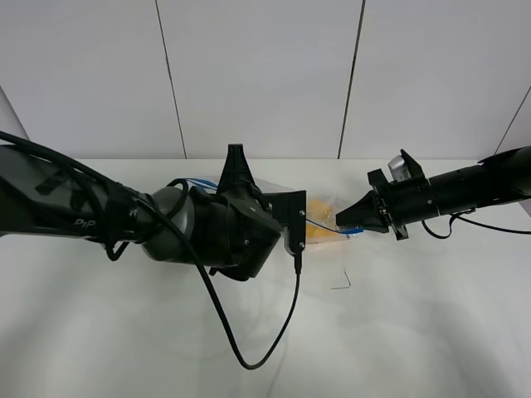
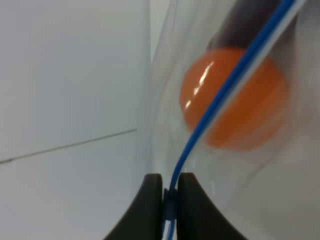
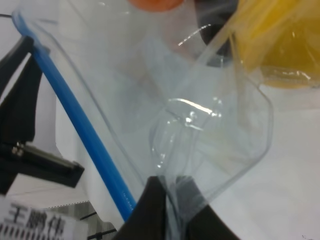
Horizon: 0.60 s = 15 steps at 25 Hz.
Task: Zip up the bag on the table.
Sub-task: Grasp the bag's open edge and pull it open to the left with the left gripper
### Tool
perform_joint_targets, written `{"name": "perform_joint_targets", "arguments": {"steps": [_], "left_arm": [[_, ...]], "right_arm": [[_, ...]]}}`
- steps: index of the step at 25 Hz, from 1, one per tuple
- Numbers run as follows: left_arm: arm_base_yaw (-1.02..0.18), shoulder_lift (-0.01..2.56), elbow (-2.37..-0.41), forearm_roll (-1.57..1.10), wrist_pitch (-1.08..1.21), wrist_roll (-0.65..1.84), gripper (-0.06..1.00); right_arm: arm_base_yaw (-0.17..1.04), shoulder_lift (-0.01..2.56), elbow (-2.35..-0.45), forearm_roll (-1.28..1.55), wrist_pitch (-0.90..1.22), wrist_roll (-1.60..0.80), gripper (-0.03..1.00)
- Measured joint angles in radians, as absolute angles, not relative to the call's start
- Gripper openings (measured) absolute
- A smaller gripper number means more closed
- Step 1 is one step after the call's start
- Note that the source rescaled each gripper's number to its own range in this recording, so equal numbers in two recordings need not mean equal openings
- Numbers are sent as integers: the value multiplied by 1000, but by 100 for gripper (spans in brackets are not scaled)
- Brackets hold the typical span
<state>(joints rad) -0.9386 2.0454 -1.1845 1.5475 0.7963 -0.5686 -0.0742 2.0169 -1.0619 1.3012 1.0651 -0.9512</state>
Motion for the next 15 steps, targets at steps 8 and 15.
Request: {"name": "perform_joint_targets", "arguments": {"steps": [8, 15], "left_arm": [[-876, 2045, -1184, 1562, 793, -569, 0], [-838, 2045, -1184, 1572, 782, -569, 0]], "right_arm": [[-74, 2017, -1062, 1301, 1065, -951, 0], [-74, 2017, -1062, 1301, 1066, -951, 0]]}}
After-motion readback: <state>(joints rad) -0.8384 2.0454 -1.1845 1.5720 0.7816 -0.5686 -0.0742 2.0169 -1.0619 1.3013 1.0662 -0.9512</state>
